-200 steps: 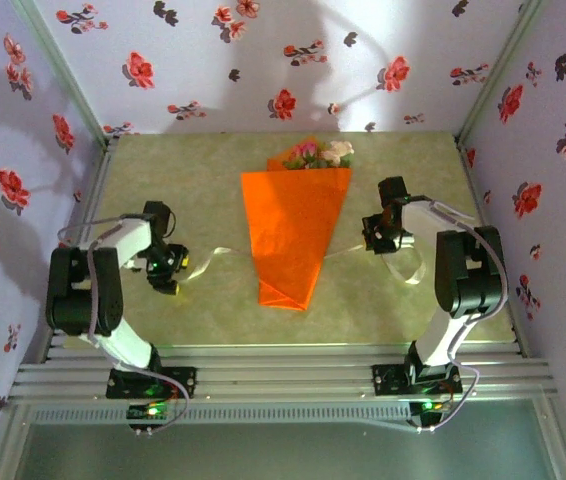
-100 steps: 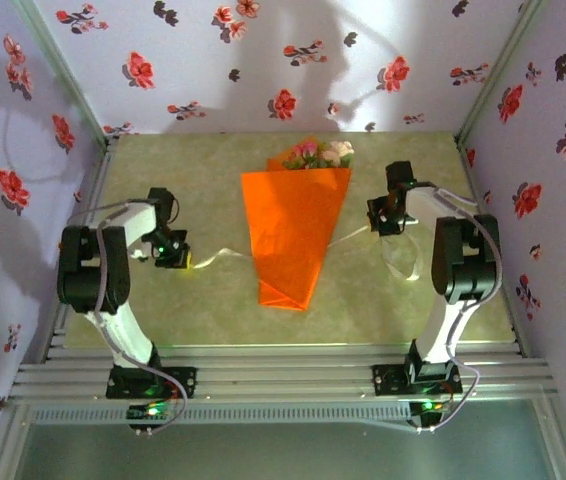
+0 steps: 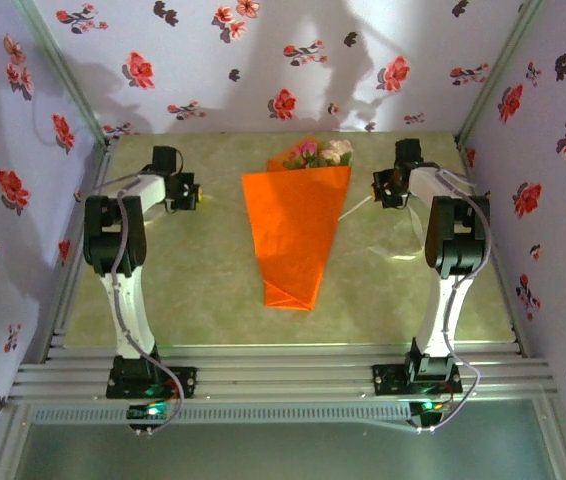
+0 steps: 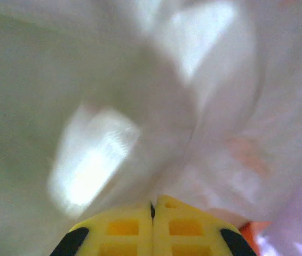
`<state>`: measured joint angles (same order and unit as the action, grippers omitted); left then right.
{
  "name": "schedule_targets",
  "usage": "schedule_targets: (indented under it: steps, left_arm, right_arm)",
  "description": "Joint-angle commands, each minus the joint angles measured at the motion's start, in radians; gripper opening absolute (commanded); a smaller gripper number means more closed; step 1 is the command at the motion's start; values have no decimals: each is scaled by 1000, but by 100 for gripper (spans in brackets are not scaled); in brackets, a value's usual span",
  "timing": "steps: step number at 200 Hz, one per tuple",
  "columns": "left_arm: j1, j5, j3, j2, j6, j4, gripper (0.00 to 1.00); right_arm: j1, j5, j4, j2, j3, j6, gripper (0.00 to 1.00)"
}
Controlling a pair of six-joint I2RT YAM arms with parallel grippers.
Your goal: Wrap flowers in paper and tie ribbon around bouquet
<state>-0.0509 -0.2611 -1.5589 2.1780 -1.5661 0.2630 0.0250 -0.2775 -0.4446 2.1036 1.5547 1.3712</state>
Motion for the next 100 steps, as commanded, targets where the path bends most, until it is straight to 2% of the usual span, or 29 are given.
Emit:
schedule_targets:
  steps: [1,27,74,100]
  left_arm:
    - [26,24,-91,17,-10,-87,0]
    - [15,-15,-95,-4,0,-38,0]
    - [-13,-24,168,-205,-62,7,0]
    - [-34,-8,227,-328,-72,223,0]
  right_arm:
    - [-5,-17,-17,-7,-14,-6,0]
    - [-12,-23,-13,-35,-66,-11,0]
    - [-16,21,-150,-75,-67,-91,0]
    - [-13,88,-270,-118,-88,-116,0]
